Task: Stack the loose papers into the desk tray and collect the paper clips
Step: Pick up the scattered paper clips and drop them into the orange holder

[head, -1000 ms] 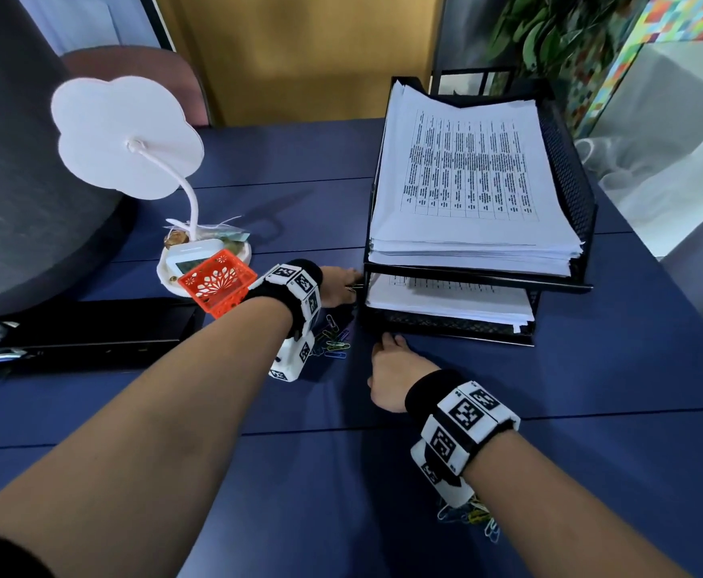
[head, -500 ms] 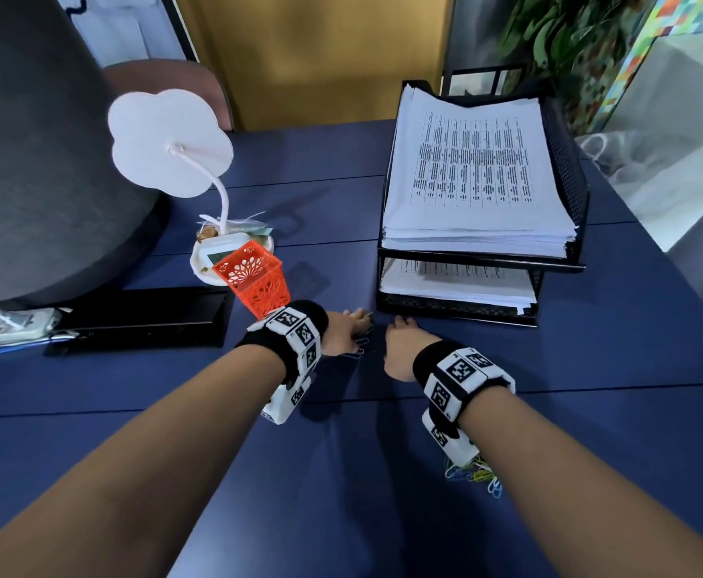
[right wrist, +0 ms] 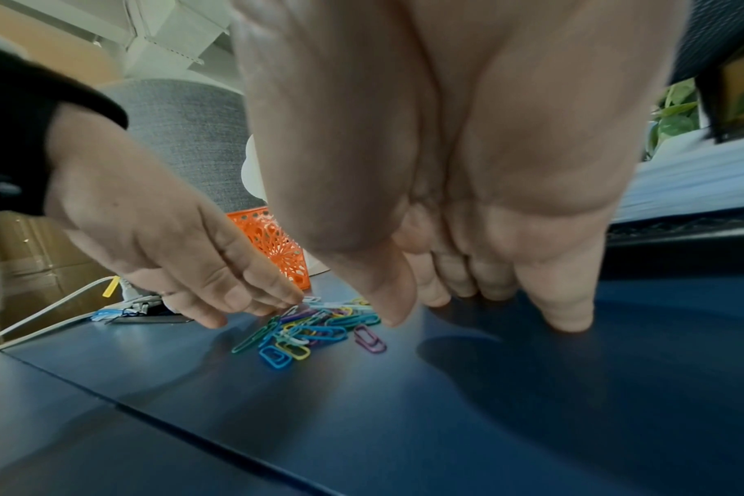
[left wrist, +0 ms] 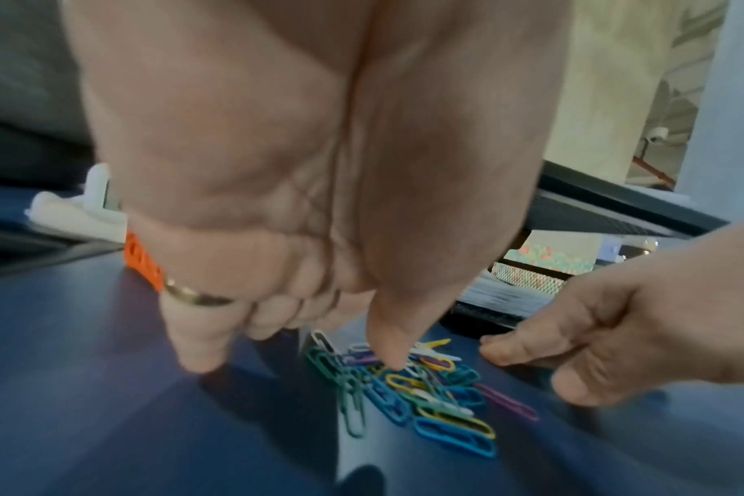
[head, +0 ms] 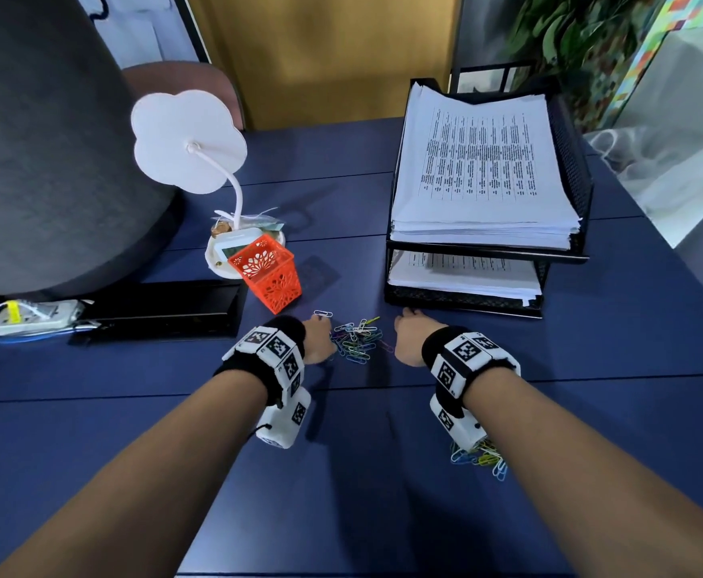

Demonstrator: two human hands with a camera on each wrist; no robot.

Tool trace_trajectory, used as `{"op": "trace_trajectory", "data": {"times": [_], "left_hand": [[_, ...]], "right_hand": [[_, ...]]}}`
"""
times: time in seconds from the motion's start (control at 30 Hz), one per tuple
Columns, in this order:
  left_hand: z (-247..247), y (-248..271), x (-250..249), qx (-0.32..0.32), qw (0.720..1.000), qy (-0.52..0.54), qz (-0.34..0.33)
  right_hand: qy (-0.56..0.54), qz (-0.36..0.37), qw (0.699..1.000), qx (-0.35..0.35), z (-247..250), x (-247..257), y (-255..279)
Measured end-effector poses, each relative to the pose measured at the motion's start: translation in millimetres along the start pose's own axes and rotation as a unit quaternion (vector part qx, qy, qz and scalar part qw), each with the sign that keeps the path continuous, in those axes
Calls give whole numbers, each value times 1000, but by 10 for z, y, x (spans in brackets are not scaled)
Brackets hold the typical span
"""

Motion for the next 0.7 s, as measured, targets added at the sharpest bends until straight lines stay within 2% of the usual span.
{"op": "trace_trajectory", "data": {"times": [0.2,0.3,0.37,0.43,0.57,0.7], "left_hand": [[-91,101,-213,40,998,11,-54],[28,70,-171,17,999,29,-37],[116,12,-69,-15,999,41,-3],[139,-27,-7,-21,998,60,19],[45,11,-164,25,992,119,-36],[-72,90,-384,58,988,112,-85]], "right_hand": [[-2,7,1000,5,-40,9,-34],[-5,3,1000,9,-47,5,-40],[-1,1,1000,12,-50,-2,-59],[-1,1,1000,11,-42,-9,-66],[-8,6,1000,7,-41,-14,-89],[-21,8,1000,0,-27,-25,-91]]}}
Point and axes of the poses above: each hand's wrist, its own y-axis away from the middle knuckle, its own z-axis out of the back of the hand, x = y × z, the point moved 10 cm from there along -y, towards the middle knuckle, and after that the axes turned 2 degrees about z, right-handed, at the moved point
